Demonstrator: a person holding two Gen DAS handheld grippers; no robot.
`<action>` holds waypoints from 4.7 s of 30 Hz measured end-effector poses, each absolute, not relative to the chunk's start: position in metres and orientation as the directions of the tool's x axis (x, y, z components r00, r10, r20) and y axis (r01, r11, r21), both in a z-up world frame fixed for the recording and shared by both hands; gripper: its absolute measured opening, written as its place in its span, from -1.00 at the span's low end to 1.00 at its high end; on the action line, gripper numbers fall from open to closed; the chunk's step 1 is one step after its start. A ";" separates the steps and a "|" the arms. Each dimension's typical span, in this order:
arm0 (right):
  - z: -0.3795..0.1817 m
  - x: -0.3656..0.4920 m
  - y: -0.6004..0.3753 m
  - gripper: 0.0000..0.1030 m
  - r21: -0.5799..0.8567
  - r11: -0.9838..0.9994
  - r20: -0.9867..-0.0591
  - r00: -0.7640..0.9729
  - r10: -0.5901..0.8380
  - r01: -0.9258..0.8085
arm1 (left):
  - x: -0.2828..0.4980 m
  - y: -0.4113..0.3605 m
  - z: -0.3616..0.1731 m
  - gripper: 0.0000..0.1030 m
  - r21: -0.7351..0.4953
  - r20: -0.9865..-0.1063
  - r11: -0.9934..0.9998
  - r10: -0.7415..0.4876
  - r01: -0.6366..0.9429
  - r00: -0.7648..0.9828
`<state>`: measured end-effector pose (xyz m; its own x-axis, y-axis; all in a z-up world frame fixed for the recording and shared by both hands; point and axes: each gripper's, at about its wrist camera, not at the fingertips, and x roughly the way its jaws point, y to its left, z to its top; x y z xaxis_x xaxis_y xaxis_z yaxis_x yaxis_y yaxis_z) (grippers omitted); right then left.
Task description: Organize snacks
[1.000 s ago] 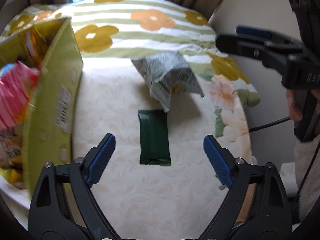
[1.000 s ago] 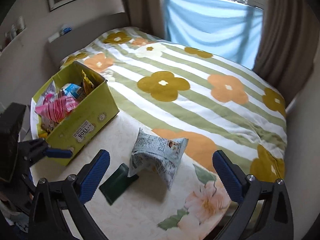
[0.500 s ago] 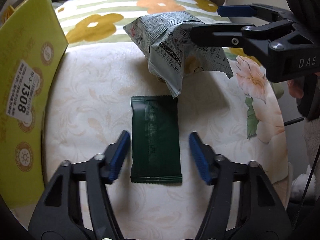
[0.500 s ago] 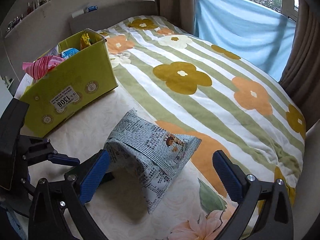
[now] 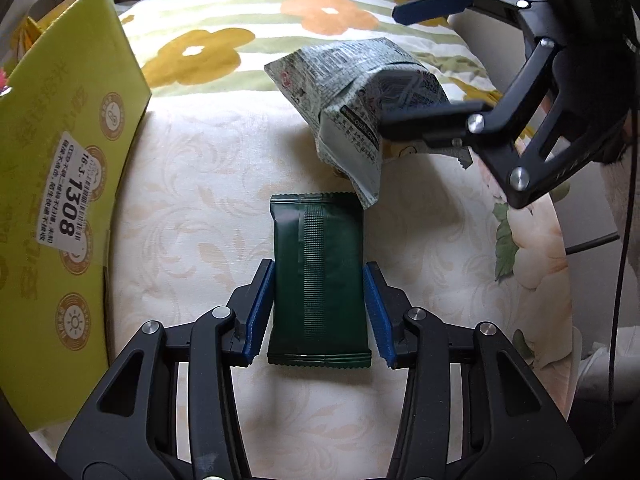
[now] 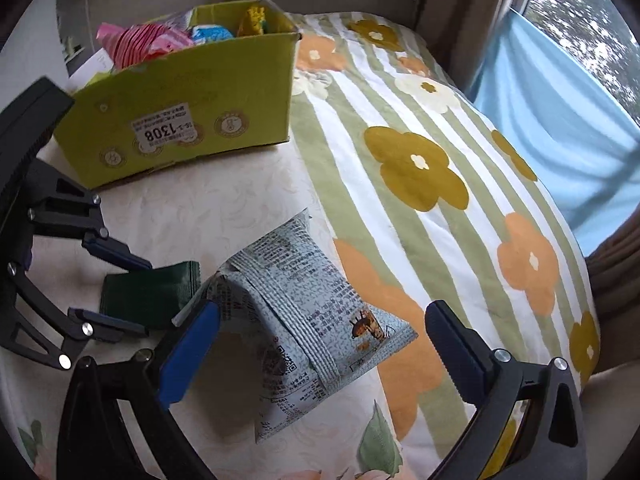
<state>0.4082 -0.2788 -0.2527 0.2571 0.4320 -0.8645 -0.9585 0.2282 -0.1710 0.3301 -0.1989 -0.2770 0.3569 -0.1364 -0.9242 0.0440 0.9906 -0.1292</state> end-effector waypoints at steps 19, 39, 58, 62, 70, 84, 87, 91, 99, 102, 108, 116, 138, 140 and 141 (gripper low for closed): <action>-0.270 0.410 -0.278 0.25 -0.045 0.328 -0.921 0.167 0.352 -0.943 | 0.316 -0.179 -0.252 -0.21 -0.167 -0.909 0.986 -0.148 -0.015 0.390; -0.093 0.387 -0.225 0.25 -0.038 0.626 -0.780 0.415 0.469 -0.779 | 0.297 -0.080 -0.099 -0.21 -0.207 -0.751 0.978 -0.156 -0.004 0.641; -0.081 0.361 -0.052 0.25 0.053 0.757 -0.770 0.456 0.446 -0.651 | 0.333 0.140 -0.074 -0.21 -0.178 -0.743 0.983 -0.161 0.041 0.649; -0.084 0.358 -0.031 0.25 0.065 0.788 -0.765 0.476 0.434 -0.613 | 0.346 0.164 -0.085 -0.21 -0.189 -0.769 0.980 -0.182 0.054 0.613; -0.095 0.357 -0.016 0.25 0.099 0.814 -0.780 0.464 0.421 -0.572 | 0.370 0.188 -0.118 -0.18 -0.204 -0.806 0.978 -0.198 0.052 0.558; -0.102 0.355 -0.006 0.25 0.134 0.816 -0.812 0.410 0.415 -0.562 | 0.337 0.212 -0.120 1.00 -0.188 -0.816 0.982 -0.137 -0.033 0.561; -0.105 0.355 -0.003 0.25 0.155 0.820 -0.819 0.392 0.419 -0.551 | 0.325 0.219 -0.117 1.00 -0.189 -0.812 0.980 -0.125 -0.055 0.570; -0.105 0.351 0.002 0.32 0.197 0.817 -0.809 0.380 0.447 -0.542 | 0.313 0.225 -0.111 1.00 -0.173 -0.809 0.982 -0.099 -0.073 0.580; -0.100 0.335 -0.016 0.98 0.192 0.885 -0.780 0.481 0.400 -0.425 | 0.293 0.227 -0.107 1.00 -0.128 -0.808 0.990 -0.065 -0.066 0.585; -0.097 0.324 -0.020 0.98 0.171 0.894 -0.774 0.505 0.382 -0.414 | 0.284 0.225 -0.109 1.00 -0.127 -0.809 0.990 -0.068 -0.060 0.584; -0.085 0.299 -0.033 0.98 0.191 0.899 -0.749 0.533 0.393 -0.394 | 0.261 0.212 -0.098 1.00 -0.129 -0.795 0.990 -0.070 -0.055 0.602; -0.053 0.247 -0.074 0.98 0.185 0.906 -0.696 0.600 0.394 -0.381 | 0.220 0.172 -0.058 1.00 -0.098 -0.740 0.994 -0.045 -0.042 0.671; 0.029 0.028 -0.197 0.98 0.047 0.989 -0.491 0.859 0.143 -0.138 | 0.007 0.047 0.048 1.00 -0.085 -0.497 0.996 -0.067 0.028 0.865; 0.028 0.018 -0.200 0.98 0.035 0.993 -0.482 0.869 0.114 -0.111 | -0.003 0.039 0.045 1.00 -0.051 -0.481 0.999 -0.042 0.020 0.876; 0.026 0.015 -0.203 0.98 0.032 0.994 -0.482 0.870 0.103 -0.100 | -0.007 0.037 0.044 1.00 -0.040 -0.475 0.999 -0.033 0.016 0.879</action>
<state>0.0151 -0.2030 0.0261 0.8699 0.1028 -0.4824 -0.0997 0.9945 0.0322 -0.0071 0.0367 0.0443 0.8794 -0.0329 -0.4749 0.0158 0.9991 -0.0399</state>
